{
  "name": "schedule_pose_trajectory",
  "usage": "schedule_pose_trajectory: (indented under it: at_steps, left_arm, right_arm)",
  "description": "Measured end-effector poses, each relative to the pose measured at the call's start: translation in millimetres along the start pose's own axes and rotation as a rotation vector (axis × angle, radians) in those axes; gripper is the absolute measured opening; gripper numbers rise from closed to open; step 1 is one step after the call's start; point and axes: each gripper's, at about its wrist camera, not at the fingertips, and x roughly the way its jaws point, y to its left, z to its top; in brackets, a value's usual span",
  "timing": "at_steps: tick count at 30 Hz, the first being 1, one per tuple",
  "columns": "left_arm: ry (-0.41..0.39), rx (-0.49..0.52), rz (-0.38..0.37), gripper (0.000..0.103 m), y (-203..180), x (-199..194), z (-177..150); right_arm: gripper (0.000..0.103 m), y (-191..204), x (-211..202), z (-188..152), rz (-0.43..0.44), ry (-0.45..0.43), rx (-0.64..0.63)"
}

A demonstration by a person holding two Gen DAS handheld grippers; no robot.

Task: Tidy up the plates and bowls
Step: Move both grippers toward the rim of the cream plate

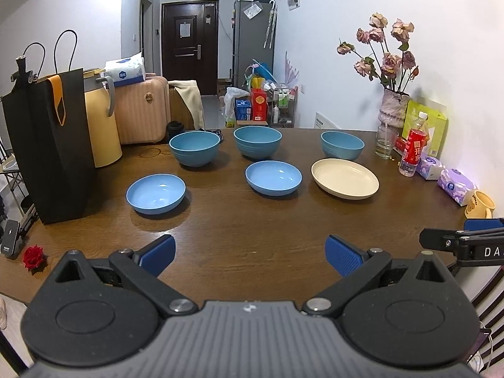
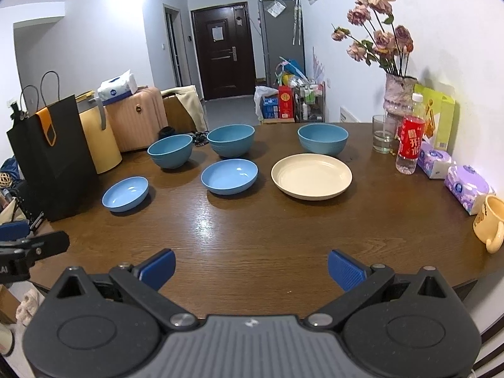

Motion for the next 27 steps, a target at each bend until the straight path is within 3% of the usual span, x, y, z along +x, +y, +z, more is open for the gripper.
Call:
schedule_pose_trajectory:
  at_steps: [27]
  left_arm:
    - [0.045,0.133,-0.143,0.103,32,109,79]
  right_arm:
    - [0.103,14,90,69,-0.126,0.072,0.128]
